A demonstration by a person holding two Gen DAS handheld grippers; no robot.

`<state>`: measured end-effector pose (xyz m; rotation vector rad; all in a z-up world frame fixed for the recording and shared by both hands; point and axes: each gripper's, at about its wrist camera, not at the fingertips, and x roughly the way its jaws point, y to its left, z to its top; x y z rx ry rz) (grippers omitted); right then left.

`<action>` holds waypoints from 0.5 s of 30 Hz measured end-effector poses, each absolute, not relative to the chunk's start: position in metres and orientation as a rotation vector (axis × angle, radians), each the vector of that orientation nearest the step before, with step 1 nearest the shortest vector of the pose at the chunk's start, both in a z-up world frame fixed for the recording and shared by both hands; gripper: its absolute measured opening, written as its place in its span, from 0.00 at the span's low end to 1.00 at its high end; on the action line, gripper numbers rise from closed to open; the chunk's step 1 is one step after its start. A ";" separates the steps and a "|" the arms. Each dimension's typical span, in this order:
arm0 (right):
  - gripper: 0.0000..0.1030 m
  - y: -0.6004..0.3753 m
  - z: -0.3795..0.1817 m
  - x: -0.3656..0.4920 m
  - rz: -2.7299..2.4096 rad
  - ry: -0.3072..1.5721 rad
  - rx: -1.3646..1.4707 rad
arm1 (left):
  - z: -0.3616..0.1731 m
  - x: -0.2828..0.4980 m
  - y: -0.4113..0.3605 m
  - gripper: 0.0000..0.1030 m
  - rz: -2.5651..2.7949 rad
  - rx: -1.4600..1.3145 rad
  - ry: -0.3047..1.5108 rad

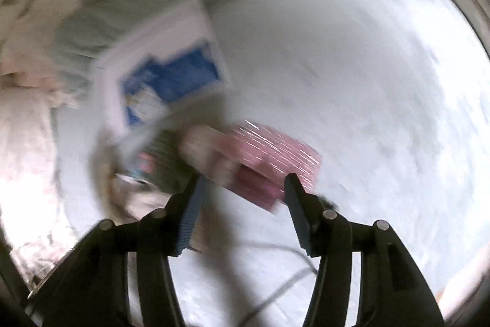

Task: Organize soft objects
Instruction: 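Move the right gripper over the pink glittery sponge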

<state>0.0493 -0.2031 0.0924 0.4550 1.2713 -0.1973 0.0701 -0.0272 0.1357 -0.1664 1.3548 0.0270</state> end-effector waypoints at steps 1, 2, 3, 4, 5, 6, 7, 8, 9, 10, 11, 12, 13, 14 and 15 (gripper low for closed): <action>0.55 -0.209 0.090 0.049 -0.221 1.280 0.454 | 0.136 0.066 -0.029 0.04 0.024 -0.147 1.351; 0.55 -0.214 0.091 0.049 -0.237 1.270 0.458 | 0.137 0.061 -0.031 0.04 0.023 -0.123 1.352; 0.55 -0.218 0.093 0.050 -0.244 1.262 0.469 | 0.138 0.058 -0.033 0.04 0.020 -0.115 1.354; 0.59 -0.223 0.095 0.050 -0.244 1.251 0.497 | 0.140 0.056 -0.035 0.04 0.010 -0.109 1.353; 0.62 -0.227 0.098 0.050 -0.231 1.235 0.532 | 0.142 0.052 -0.039 0.04 -0.015 -0.108 1.349; 0.68 -0.229 0.099 0.051 -0.211 1.219 0.567 | 0.143 0.050 -0.042 0.04 -0.028 -0.110 1.349; 0.70 -0.230 0.100 0.052 -0.192 1.212 0.589 | 0.144 0.048 -0.042 0.04 -0.031 -0.111 1.355; 0.70 -0.232 0.098 0.056 -0.166 1.216 0.610 | 0.144 0.047 -0.045 0.04 -0.029 -0.110 1.369; 0.70 -0.233 0.096 0.059 -0.153 1.227 0.622 | 0.145 0.045 -0.048 0.04 -0.027 -0.101 1.376; 0.70 -0.237 0.091 0.062 -0.143 1.240 0.639 | 0.146 0.043 -0.050 0.04 -0.024 -0.095 1.372; 0.70 -0.242 0.087 0.060 -0.146 1.243 0.666 | 0.149 0.041 -0.053 0.04 -0.019 -0.092 1.359; 0.70 -0.247 0.082 0.056 -0.165 1.243 0.705 | 0.153 0.039 -0.055 0.04 -0.019 -0.099 1.351; 0.70 -0.252 0.078 0.051 -0.190 1.244 0.740 | 0.156 0.037 -0.057 0.04 -0.025 -0.113 1.347; 0.70 -0.259 0.073 0.046 -0.222 1.246 0.778 | 0.163 0.035 -0.060 0.04 -0.043 -0.141 1.332; 0.70 -0.264 0.070 0.042 -0.244 1.245 0.809 | 0.168 0.033 -0.062 0.04 -0.053 -0.156 1.317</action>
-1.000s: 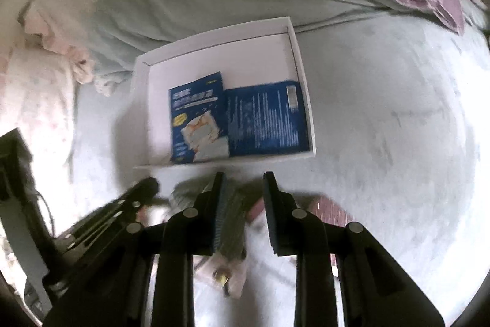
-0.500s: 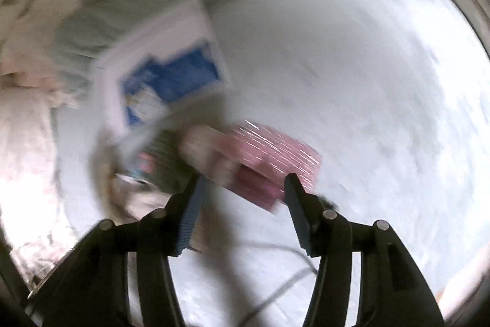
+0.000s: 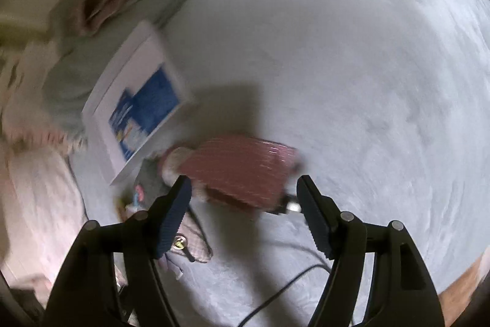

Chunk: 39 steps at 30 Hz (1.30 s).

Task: Organize soft objects
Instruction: 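Move the right gripper over the pink glittery sponge, then grasp the pink glittery sponge with the right gripper and lift it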

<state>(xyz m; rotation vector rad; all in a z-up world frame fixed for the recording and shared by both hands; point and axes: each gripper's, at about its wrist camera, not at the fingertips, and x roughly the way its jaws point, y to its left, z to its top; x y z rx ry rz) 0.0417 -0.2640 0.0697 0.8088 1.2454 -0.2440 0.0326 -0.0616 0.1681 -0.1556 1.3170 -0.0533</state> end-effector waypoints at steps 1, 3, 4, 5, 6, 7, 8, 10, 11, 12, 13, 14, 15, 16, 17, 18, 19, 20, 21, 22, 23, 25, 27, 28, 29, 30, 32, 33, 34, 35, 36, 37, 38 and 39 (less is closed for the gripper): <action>0.70 -0.269 0.067 0.039 -0.253 1.242 0.831 | 0.173 0.030 -0.065 0.04 -0.057 -0.157 1.301; 0.71 -0.275 0.060 0.040 -0.255 1.233 0.893 | 0.180 0.025 -0.072 0.05 -0.061 -0.143 1.278; 0.72 -0.277 0.054 0.042 -0.243 1.234 0.932 | 0.182 0.023 -0.075 0.04 -0.064 -0.133 1.275; 0.72 -0.278 0.048 0.046 -0.219 1.239 0.957 | 0.184 0.021 -0.080 0.05 -0.074 -0.118 1.270; 0.72 -0.276 0.041 0.050 -0.196 1.257 0.972 | 0.186 0.018 -0.083 0.05 -0.084 -0.112 1.264; 0.72 -0.275 0.034 0.051 -0.197 1.280 0.980 | 0.187 0.016 -0.086 0.05 -0.096 -0.109 1.259; 0.72 -0.272 0.029 0.050 -0.209 1.295 0.986 | 0.188 0.014 -0.088 0.05 -0.106 -0.109 1.256; 0.72 -0.269 0.027 0.052 -0.215 1.305 0.978 | 0.190 0.011 -0.090 0.05 -0.147 -0.112 1.256; 0.72 -0.266 0.028 0.054 -0.209 1.303 0.966 | 0.190 0.010 -0.090 0.05 -0.162 -0.117 1.255; 0.72 -0.262 0.030 0.057 -0.204 1.294 0.956 | 0.191 0.009 -0.089 0.05 -0.172 -0.121 1.257; 0.72 -0.263 0.031 0.057 -0.204 1.291 0.945 | 0.190 0.009 -0.086 0.05 -0.174 -0.127 1.260; 0.72 -0.261 0.032 0.059 -0.210 1.293 0.930 | 0.189 0.008 -0.085 0.05 -0.165 -0.132 1.260; 0.72 -0.257 0.032 0.060 -0.217 1.297 0.913 | 0.188 0.009 -0.083 0.05 -0.151 -0.135 1.259; 0.72 -0.256 0.030 0.061 -0.216 1.298 0.907 | 0.187 0.010 -0.082 0.05 -0.147 -0.132 1.257; 0.72 -0.255 0.028 0.062 -0.214 1.301 0.905 | 0.186 0.010 -0.081 0.05 -0.148 -0.126 1.258; 0.72 -0.255 0.027 0.063 -0.213 1.302 0.908 | 0.185 0.010 -0.080 0.05 -0.152 -0.126 1.258; 0.72 -0.256 0.025 0.063 -0.215 1.300 0.913 | 0.184 0.010 -0.079 0.05 -0.153 -0.129 1.257; 0.72 -0.257 0.024 0.064 -0.219 1.295 0.918 | 0.184 0.010 -0.079 0.05 -0.150 -0.130 1.259; 0.72 -0.258 0.024 0.064 -0.225 1.289 0.921 | 0.185 0.011 -0.078 0.05 -0.154 -0.135 1.259; 0.72 -0.260 0.023 0.064 -0.230 1.284 0.922 | 0.187 0.010 -0.078 0.05 -0.167 -0.148 1.256; 0.72 -0.261 0.023 0.064 -0.231 1.281 0.923 | 0.188 0.009 -0.078 0.05 -0.174 -0.156 1.251; 0.63 -0.265 0.021 0.063 -0.233 1.275 0.932 | 0.192 0.007 -0.078 0.05 -0.180 -0.166 1.236; 0.55 -0.268 0.020 0.061 -0.240 1.273 0.943 | 0.193 0.006 -0.078 0.05 -0.175 -0.164 1.230; 0.49 -0.270 0.020 0.060 -0.239 1.269 0.948 | 0.194 0.005 -0.078 0.05 -0.171 -0.163 1.228; 0.47 -0.271 0.021 0.059 -0.235 1.268 0.953 | 0.194 0.005 -0.078 0.05 -0.162 -0.162 1.226; 0.41 -0.272 0.021 0.058 -0.230 1.265 0.958 | 0.194 0.005 -0.079 0.05 -0.153 -0.160 1.223; 0.31 -0.272 0.022 0.058 -0.224 1.260 0.958 | 0.195 0.005 -0.078 0.05 -0.143 -0.155 1.217; 0.25 -0.272 0.022 0.058 -0.219 1.255 0.962 | 0.196 0.005 -0.078 0.05 -0.137 -0.150 1.211; 0.19 -0.273 0.021 0.058 -0.211 1.252 0.968 | 0.196 0.006 -0.078 0.05 -0.133 -0.147 1.207; 0.18 -0.273 0.022 0.058 -0.201 1.250 0.972 | 0.195 0.006 -0.077 0.05 -0.129 -0.146 1.203; 0.15 -0.273 0.022 0.057 -0.192 1.247 0.974 | 0.194 0.007 -0.076 0.05 -0.127 -0.150 1.202; 0.11 -0.272 0.023 0.058 -0.186 1.243 0.974 | 0.192 0.009 -0.075 0.05 -0.123 -0.156 1.204; 0.08 -0.272 0.024 0.058 -0.181 1.239 0.973 | 0.190 0.010 -0.073 0.05 -0.116 -0.159 1.204; 0.04 -0.271 0.025 0.058 -0.175 1.236 0.974 | 0.188 0.012 -0.071 0.05 -0.105 -0.159 1.203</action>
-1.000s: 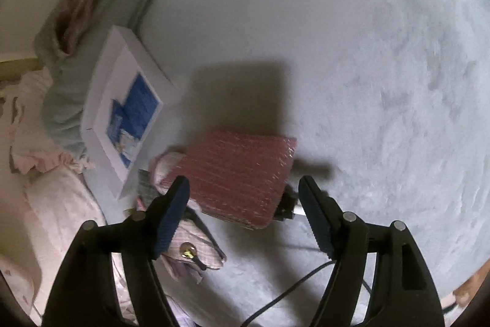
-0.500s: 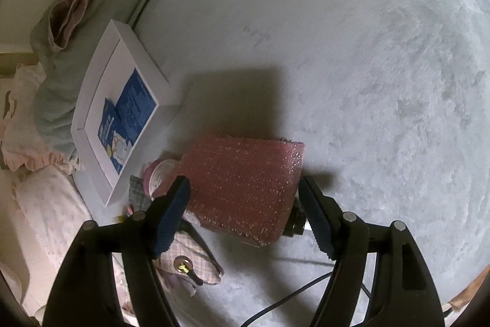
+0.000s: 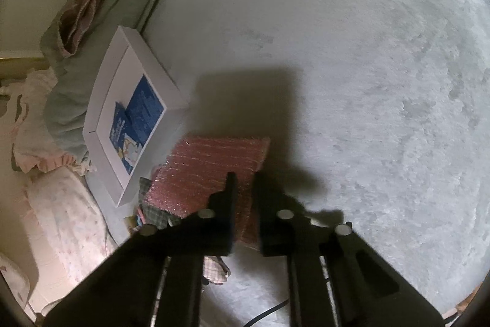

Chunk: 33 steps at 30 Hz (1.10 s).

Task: Organize soft objects
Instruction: 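Grasp the pink glittery sponge with the right gripper and lift it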

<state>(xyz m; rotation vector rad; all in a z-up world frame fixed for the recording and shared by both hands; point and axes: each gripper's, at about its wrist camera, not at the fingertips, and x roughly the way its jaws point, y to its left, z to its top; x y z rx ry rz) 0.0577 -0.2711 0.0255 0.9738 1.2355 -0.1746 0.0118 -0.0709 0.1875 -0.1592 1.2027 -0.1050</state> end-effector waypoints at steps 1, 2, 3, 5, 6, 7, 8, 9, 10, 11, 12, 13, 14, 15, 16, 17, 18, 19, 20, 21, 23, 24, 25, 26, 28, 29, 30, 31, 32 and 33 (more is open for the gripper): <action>0.03 -0.270 0.027 0.058 -0.163 1.231 0.977 | 0.185 0.014 -0.068 0.05 -0.085 -0.154 1.196; 0.02 -0.269 0.028 0.058 -0.149 1.225 0.983 | 0.183 0.015 -0.066 0.05 -0.073 -0.150 1.190; 0.02 -0.268 0.030 0.058 -0.138 1.220 0.987 | 0.181 0.016 -0.064 0.05 -0.057 -0.143 1.178; 0.02 -0.265 0.034 0.058 -0.122 1.210 0.982 | 0.177 0.019 -0.056 0.05 -0.033 -0.154 1.164; 0.02 -0.263 0.036 0.058 -0.118 1.208 0.973 | 0.173 0.021 -0.051 0.05 -0.025 -0.172 1.167; 0.02 -0.261 0.037 0.058 -0.115 1.208 0.967 | 0.170 0.022 -0.047 0.05 -0.021 -0.188 1.173; 0.02 -0.261 0.037 0.059 -0.112 1.213 0.965 | 0.167 0.024 -0.043 0.05 -0.018 -0.209 1.181; 0.03 -0.260 0.036 0.060 -0.116 1.221 0.963 | 0.164 0.026 -0.039 0.05 -0.014 -0.225 1.191; 0.05 -0.260 0.034 0.060 -0.126 1.228 0.973 | 0.160 0.027 -0.037 0.05 -0.005 -0.237 1.200; 0.09 -0.260 0.031 0.061 -0.133 1.231 0.984 | 0.157 0.029 -0.034 0.05 0.007 -0.241 1.209; 0.24 -0.260 0.028 0.062 -0.136 1.235 0.993 | 0.155 0.030 -0.034 0.05 0.018 -0.240 1.213; 0.47 -0.261 0.025 0.064 -0.137 1.232 1.008 | 0.153 0.031 -0.033 0.05 0.028 -0.238 1.214; 0.58 -0.261 0.023 0.065 -0.134 1.217 1.022 | 0.151 0.032 -0.034 0.05 0.039 -0.234 1.213; 0.70 -0.260 0.022 0.067 -0.131 1.206 1.025 | 0.149 0.033 -0.034 0.05 0.048 -0.230 1.212; 0.70 -0.259 0.022 0.068 -0.127 1.201 1.021 | 0.148 0.033 -0.035 0.05 0.053 -0.229 1.211; 0.70 -0.257 0.024 0.070 -0.123 1.198 1.012 | 0.147 0.034 -0.035 0.05 0.062 -0.232 1.211; 0.70 -0.255 0.026 0.071 -0.115 1.191 1.003 | 0.146 0.035 -0.034 0.05 0.068 -0.237 1.212; 0.70 -0.253 0.029 0.072 -0.106 1.184 0.993 | 0.145 0.036 -0.033 0.05 0.075 -0.248 1.213; 0.70 -0.250 0.032 0.074 -0.094 1.172 0.975 | 0.145 0.037 -0.032 0.05 0.081 -0.258 1.215; 0.70 -0.249 0.034 0.076 -0.088 1.167 0.958 | 0.144 0.039 -0.031 0.05 0.099 -0.270 1.217; 0.72 -0.241 0.033 0.083 -0.080 1.163 0.915 | 0.145 0.044 -0.029 0.05 0.148 -0.267 1.215; 0.72 -0.236 0.030 0.087 -0.070 1.165 0.899 | 0.146 0.047 -0.028 0.05 0.164 -0.266 1.210; 0.72 -0.232 0.024 0.091 -0.050 1.178 0.886 | 0.146 0.049 -0.026 0.05 0.175 -0.272 1.210; 0.72 -0.228 0.020 0.093 -0.036 1.191 0.873 | 0.147 0.051 -0.022 0.05 0.182 -0.298 1.212; 0.73 -0.222 0.011 0.096 -0.030 1.209 0.840 | 0.146 0.053 -0.019 0.05 0.178 -0.324 1.211; 0.73 -0.221 0.007 0.096 -0.029 1.209 0.842 | 0.146 0.054 -0.019 0.05 0.170 -0.319 1.206; 0.73 -0.220 0.006 0.096 -0.023 1.203 0.852 | 0.145 0.055 -0.019 0.05 0.169 -0.305 1.197; 0.73 -0.220 0.004 0.096 -0.015 1.199 0.863 | 0.144 0.056 -0.018 0.05 0.179 -0.288 1.190; 0.73 -0.220 0.003 0.097 -0.010 1.199 0.865 | 0.141 0.057 -0.016 0.05 0.197 -0.264 1.185; 0.70 -0.220 0.003 0.097 -0.010 1.198 0.867 | 0.137 0.058 -0.016 0.05 0.205 -0.247 1.187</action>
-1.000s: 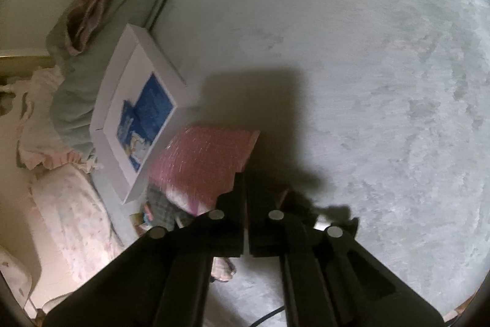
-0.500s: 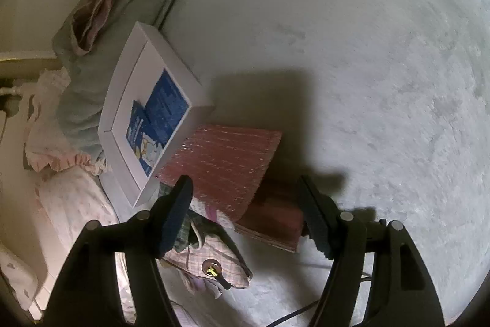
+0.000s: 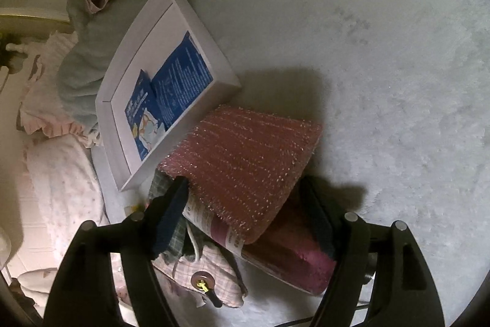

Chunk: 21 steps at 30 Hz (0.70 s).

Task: Organize soft objects
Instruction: 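Grasp the pink glittery sponge with the right gripper and lift it, then grasp the green plaid eye mask with the left gripper while the right holds the sponge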

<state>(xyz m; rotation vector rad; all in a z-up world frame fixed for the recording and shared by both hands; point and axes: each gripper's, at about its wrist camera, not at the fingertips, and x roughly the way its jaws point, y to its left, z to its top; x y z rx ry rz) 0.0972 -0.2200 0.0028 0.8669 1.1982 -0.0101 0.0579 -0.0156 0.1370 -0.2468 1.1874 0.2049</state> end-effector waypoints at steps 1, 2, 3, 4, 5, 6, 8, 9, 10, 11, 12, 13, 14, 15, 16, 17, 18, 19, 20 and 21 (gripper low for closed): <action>0.60 -0.220 0.003 0.097 -0.008 1.192 0.874 | 0.133 0.059 -0.015 0.05 0.204 -0.236 1.194; 0.55 -0.221 0.002 0.098 -0.001 1.183 0.885 | 0.128 0.060 -0.015 0.05 0.195 -0.231 1.203; 0.49 -0.222 0.002 0.098 0.010 1.176 0.898 | 0.124 0.061 -0.015 0.05 0.179 -0.228 1.208; 0.47 -0.223 0.003 0.098 0.015 1.172 0.905 | 0.120 0.062 -0.018 0.05 0.158 -0.214 1.209; 0.45 -0.222 0.003 0.099 0.013 1.169 0.904 | 0.117 0.063 -0.021 0.05 0.151 -0.201 1.206; 0.43 -0.221 0.004 0.099 0.010 1.165 0.900 | 0.116 0.064 -0.024 0.05 0.143 -0.185 1.200; 0.37 -0.219 0.007 0.098 0.001 1.169 0.894 | 0.114 0.068 -0.029 0.05 0.114 -0.170 1.186; 0.28 -0.217 0.012 0.098 -0.002 1.169 0.881 | 0.113 0.070 -0.031 0.05 0.099 -0.174 1.185; 0.22 -0.216 0.017 0.097 -0.002 1.163 0.871 | 0.112 0.071 -0.033 0.05 0.082 -0.182 1.189; 0.21 -0.216 0.024 0.096 -0.006 1.148 0.861 | 0.111 0.072 -0.034 0.05 0.067 -0.190 1.195; 0.19 -0.216 0.031 0.095 -0.018 1.133 0.849 | 0.110 0.072 -0.034 0.05 0.060 -0.197 1.200; 0.19 -0.217 0.037 0.094 -0.028 1.122 0.838 | 0.108 0.073 -0.035 0.05 0.052 -0.207 1.208; 0.18 -0.218 0.043 0.092 -0.037 1.109 0.828 | 0.107 0.074 -0.034 0.05 0.041 -0.224 1.215; 0.18 -0.221 0.049 0.089 -0.042 1.093 0.827 | 0.106 0.074 -0.033 0.05 0.036 -0.233 1.218; 0.18 -0.223 0.052 0.087 -0.041 1.086 0.835 | 0.105 0.075 -0.032 0.05 0.028 -0.247 1.221; 0.18 -0.225 0.055 0.085 -0.040 1.082 0.847 | 0.103 0.076 -0.031 0.05 0.021 -0.264 1.225; 0.18 -0.228 0.057 0.081 -0.041 1.082 0.862 | 0.102 0.076 -0.030 0.05 0.016 -0.282 1.232; 0.18 -0.230 0.060 0.078 -0.043 1.078 0.872 | 0.100 0.077 -0.030 0.05 0.013 -0.293 1.238; 0.18 -0.230 0.062 0.075 -0.046 1.076 0.874 | 0.098 0.078 -0.030 0.05 0.006 -0.309 1.251; 0.18 -0.231 0.066 0.071 -0.051 1.076 0.867 | 0.095 0.078 -0.029 0.05 -0.003 -0.326 1.262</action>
